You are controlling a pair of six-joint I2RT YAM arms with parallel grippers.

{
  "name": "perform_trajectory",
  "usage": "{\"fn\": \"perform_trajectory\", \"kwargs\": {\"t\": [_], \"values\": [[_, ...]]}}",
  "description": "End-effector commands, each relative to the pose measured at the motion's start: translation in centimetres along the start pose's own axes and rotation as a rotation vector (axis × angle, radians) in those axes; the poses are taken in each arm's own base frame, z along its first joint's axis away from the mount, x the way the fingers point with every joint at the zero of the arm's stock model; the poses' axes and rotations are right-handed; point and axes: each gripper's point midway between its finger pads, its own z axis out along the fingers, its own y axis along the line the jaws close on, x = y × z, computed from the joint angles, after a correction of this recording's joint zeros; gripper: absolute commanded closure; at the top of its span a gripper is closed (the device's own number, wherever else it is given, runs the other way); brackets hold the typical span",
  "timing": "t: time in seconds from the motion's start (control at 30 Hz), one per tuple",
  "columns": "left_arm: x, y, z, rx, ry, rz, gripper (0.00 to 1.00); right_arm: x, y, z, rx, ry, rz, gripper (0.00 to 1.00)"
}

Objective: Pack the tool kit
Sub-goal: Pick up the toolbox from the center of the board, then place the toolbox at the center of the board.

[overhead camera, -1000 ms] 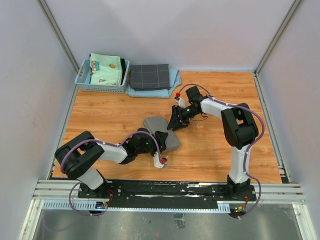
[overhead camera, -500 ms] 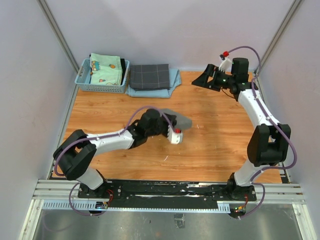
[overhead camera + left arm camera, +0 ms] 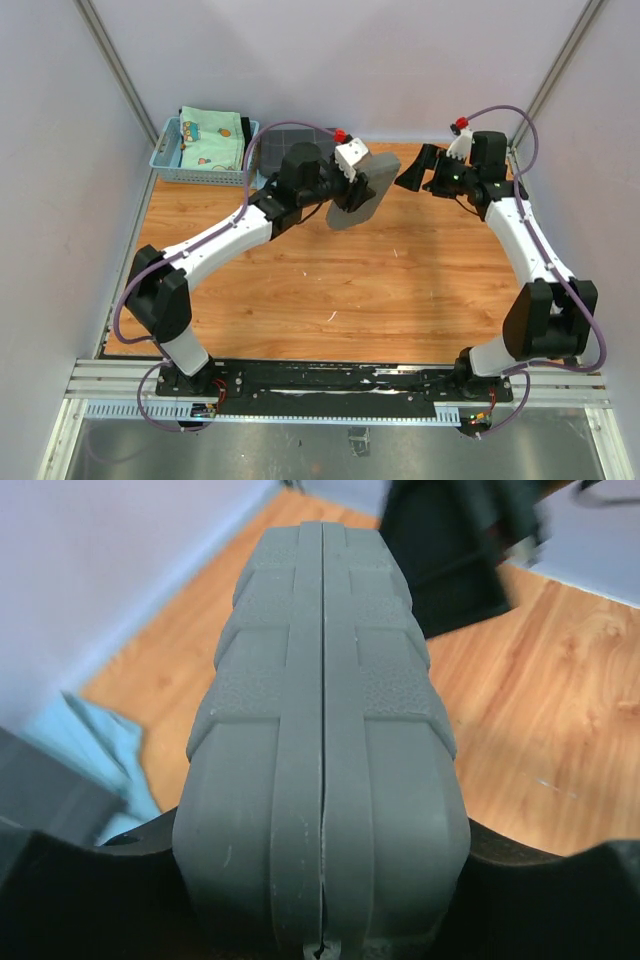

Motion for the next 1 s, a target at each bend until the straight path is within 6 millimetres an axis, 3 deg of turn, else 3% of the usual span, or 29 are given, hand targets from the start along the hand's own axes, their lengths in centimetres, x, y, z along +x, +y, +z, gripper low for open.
{"fn": "perform_trajectory", "kwargs": {"t": [0.0,0.17,0.3,0.4,0.6,0.73,0.97], "values": [[-1.5,0.3,-0.4,0.020,-0.050,-0.211,1.00,0.3,-1.5,-2.1,0.127,-0.031,-0.014,0.02],[0.4,1.4,-1.6,0.060,-0.062,-0.398,1.00,2.0,-0.8,-2.3,0.081,-0.006,0.035,0.02],[1.2,-0.2,-3.6,0.257,-0.097,-0.542,1.00,3.5,0.1,-2.0,0.007,0.029,0.059,0.02],[2.1,0.0,-4.6,0.317,-0.113,-0.644,1.00,4.7,0.3,-2.0,-0.024,0.055,0.075,0.02],[7.5,0.0,-3.8,0.285,0.006,-0.742,0.99,6.1,-0.1,-1.9,-0.021,0.077,0.096,0.02],[12.0,0.2,-3.1,0.221,0.099,-0.801,0.90,5.9,-0.2,-1.9,-0.015,0.073,0.094,0.02],[16.9,0.2,-2.8,0.171,0.218,-0.806,0.73,6.2,-0.3,-1.9,-0.010,0.080,0.101,0.02]]}}
